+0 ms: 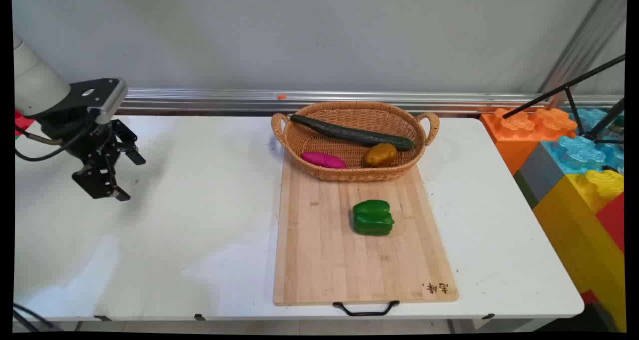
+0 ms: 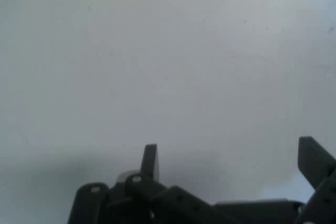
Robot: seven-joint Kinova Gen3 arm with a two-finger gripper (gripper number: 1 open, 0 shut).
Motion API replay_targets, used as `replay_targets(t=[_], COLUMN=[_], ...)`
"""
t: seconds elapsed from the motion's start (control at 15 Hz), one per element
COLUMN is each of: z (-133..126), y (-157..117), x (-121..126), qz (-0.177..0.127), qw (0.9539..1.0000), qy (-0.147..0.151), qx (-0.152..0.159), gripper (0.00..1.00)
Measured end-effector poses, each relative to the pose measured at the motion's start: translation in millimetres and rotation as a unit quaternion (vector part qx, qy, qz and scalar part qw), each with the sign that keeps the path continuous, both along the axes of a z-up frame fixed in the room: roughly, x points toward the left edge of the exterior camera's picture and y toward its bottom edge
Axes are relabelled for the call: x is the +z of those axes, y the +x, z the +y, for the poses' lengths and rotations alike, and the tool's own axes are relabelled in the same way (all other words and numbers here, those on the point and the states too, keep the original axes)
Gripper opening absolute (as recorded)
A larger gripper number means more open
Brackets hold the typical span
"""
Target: Pick up the cucumber from the vegetable basket
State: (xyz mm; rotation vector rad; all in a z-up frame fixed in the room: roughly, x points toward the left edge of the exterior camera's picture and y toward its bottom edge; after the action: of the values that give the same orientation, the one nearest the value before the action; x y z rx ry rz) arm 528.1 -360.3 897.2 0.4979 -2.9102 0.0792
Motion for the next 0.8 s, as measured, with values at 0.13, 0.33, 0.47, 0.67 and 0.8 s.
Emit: replay_targets(t=[0.13, 0.33, 0.47, 0.67, 0.8], z=[-2.9, -17.3, -33.6, -65.9, -88.6], y=[-4.1, -30.2, -56.0, -103.5, -139.4], x=[-4.1, -7.0, -7.8, -6.1, -0.3], qz=[0.014, 0.051, 0.070, 0.089, 0.100], qw=[0.9999, 0.9982, 0.9963, 0.9921, 0.9870], qy=[-0.003, -0.019, -0.038, -0.085, -0.126], qx=[0.009, 0.027, 0.031, 0.021, 0.003], gripper=[1.00, 1.00, 1.00, 1.00, 1.00])
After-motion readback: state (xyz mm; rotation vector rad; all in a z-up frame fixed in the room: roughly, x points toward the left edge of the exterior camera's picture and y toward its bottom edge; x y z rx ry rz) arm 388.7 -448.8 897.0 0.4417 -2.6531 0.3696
